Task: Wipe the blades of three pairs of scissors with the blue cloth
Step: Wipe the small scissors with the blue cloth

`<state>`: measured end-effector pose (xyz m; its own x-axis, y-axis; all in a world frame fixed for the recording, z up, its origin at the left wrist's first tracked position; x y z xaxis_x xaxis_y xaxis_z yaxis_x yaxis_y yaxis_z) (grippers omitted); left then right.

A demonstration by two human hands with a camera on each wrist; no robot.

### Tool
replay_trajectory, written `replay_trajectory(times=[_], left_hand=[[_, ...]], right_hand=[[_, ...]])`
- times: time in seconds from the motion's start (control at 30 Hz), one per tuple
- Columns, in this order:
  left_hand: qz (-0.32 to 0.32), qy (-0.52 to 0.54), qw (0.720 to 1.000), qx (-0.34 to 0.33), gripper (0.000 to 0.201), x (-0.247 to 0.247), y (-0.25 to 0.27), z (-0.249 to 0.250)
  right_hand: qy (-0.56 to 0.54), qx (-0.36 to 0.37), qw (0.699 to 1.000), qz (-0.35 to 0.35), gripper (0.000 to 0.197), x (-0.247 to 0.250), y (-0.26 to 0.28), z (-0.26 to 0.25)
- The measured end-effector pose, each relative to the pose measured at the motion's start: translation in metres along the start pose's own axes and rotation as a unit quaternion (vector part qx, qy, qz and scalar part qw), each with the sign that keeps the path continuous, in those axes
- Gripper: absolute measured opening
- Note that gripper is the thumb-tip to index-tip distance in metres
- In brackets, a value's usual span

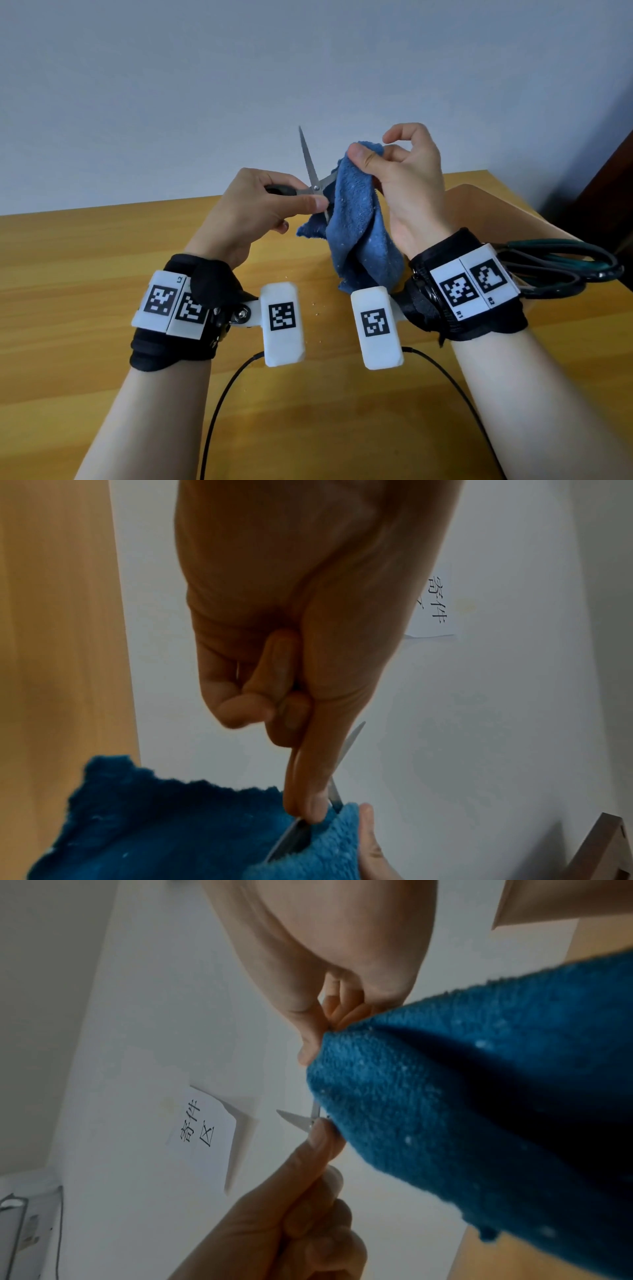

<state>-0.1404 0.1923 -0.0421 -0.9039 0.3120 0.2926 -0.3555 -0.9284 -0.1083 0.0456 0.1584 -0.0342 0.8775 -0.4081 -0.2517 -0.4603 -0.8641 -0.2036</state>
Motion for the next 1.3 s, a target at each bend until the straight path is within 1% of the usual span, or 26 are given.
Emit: replay_trajectory(times=[0.07,0.13,0.27,0.37,0.4,0.5,0.57,0.63,0.67,0.8,0.87,0.97,1.07,1.17,1.3], left_hand=[[0.004,-0.001,1.0,0.003,0.011,0.006,0.001,-0.001],[0.017,0.009,1.0,0.005,0.012,0.016,0.002,-0.002],[0.045,0.02,0.999,0.002,0.021,0.027,0.0,-0.006],[0.043,0.002,0.999,-0.009,0.023,0.023,0.0,-0.004],[0.042,-0.001,0.999,-0.015,0.022,0.022,0.0,-0.003],[0.041,-0.002,0.999,-0.026,0.019,0.021,0.001,-0.001],[0.04,0.004,0.999,-0.031,0.017,0.018,0.001,0.0],[0.043,0.012,0.998,-0.035,0.016,0.016,0.0,0.0],[0.045,0.012,0.998,-0.037,0.016,0.015,0.0,0.0],[0.051,0.012,0.998,-0.047,0.018,0.017,-0.001,0.0],[0.047,0.004,0.997,-0.057,0.016,0.017,-0.001,0.002],[0.052,-0.023,0.995,-0.078,0.014,0.016,-0.001,0.005],[0.059,-0.045,0.992,-0.1,0.016,0.015,-0.001,0.009],[0.053,-0.048,0.992,-0.108,0.019,0.013,0.0,0.01],[0.059,-0.059,0.992,-0.093,0.018,0.019,-0.001,0.005]], right_hand=[[-0.001,0.019,0.999,0.044,0.032,0.009,-0.004,-0.004],[-0.005,0.02,0.998,0.061,0.028,0.019,-0.008,-0.009],[-0.006,-0.007,1.0,0.013,0.019,0.017,-0.009,-0.006],[0.015,-0.027,0.999,-0.04,0.015,0.002,-0.002,-0.001],[0.022,-0.04,0.997,-0.057,0.018,-0.003,0.0,0.0],[0.009,-0.089,0.992,-0.093,0.039,-0.012,0.003,0.006],[-0.003,-0.108,0.985,-0.135,0.046,-0.019,0.006,0.01],[-0.021,-0.119,0.977,-0.177,0.042,-0.026,0.01,0.013],[-0.026,-0.119,0.975,-0.187,0.039,-0.028,0.012,0.015],[-0.027,-0.126,0.972,-0.194,0.027,-0.03,0.014,0.019],[-0.013,-0.128,0.971,-0.2,0.026,-0.031,0.015,0.021],[0.003,-0.125,0.973,-0.194,0.018,-0.031,0.017,0.022],[-0.029,-0.132,0.978,-0.156,0.004,-0.029,0.015,0.022],[-0.072,-0.131,0.983,-0.105,0.005,-0.024,0.013,0.021],[-0.106,-0.131,0.985,-0.042,0.004,-0.017,0.011,0.019]])
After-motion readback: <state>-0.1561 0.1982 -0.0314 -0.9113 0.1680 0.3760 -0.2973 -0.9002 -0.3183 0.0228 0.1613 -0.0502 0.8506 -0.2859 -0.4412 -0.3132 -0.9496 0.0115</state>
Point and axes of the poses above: each hand's wrist, its own y-axis away from the middle knuckle, its own x-axis out of the back of the hand, z = x × y, the point moved 5 cm from there along -y, towards the middle knuckle, and after that the axes turned 1 degree about -x, right-handed, at the moved point
